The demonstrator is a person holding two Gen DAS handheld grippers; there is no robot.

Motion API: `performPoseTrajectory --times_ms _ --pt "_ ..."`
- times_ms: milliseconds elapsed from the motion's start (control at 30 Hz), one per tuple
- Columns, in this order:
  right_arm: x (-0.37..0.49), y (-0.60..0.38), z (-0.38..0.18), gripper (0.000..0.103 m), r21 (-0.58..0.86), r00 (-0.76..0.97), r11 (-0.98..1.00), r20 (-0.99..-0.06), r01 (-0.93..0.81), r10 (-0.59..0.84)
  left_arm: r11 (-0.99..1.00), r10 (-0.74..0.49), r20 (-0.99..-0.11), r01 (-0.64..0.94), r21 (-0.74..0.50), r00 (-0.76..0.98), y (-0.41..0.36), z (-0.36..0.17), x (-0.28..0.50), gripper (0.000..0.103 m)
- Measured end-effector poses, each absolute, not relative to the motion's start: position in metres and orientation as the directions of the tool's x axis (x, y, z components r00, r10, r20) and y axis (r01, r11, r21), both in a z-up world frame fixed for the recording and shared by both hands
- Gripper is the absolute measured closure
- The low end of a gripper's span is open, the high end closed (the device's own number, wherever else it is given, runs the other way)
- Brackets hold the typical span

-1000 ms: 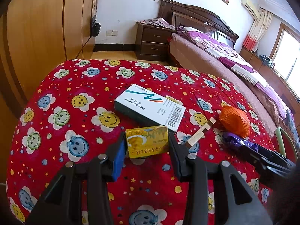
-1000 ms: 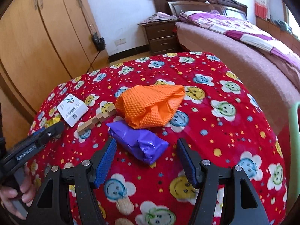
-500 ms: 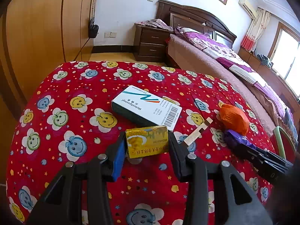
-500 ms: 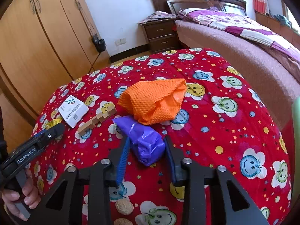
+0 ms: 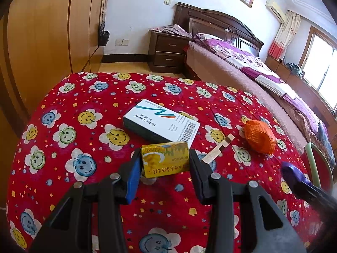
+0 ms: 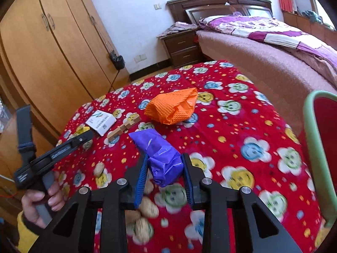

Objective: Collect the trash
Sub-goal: 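Grasp the purple plastic bag with the right tool while the left tool holds the yellow box, then carry the yellow box and purple bag over the red bin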

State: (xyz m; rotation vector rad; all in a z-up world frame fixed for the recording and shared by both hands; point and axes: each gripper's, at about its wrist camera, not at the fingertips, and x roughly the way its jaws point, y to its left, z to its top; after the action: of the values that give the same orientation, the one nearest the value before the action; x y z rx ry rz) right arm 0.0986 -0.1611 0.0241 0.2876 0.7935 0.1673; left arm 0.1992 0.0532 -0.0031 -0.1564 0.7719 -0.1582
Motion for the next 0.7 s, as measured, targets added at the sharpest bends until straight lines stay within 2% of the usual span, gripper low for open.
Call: performPoseTrajectory --times_ms 700 --pt "0.010 -0.221 0.045 0.071 0.364 0.773 0.930 -0.605 0.057 0.190 0.954 -0.293 -0.636 0.175 -0.242 0.714 0.023 0.043 0.150 0.059"
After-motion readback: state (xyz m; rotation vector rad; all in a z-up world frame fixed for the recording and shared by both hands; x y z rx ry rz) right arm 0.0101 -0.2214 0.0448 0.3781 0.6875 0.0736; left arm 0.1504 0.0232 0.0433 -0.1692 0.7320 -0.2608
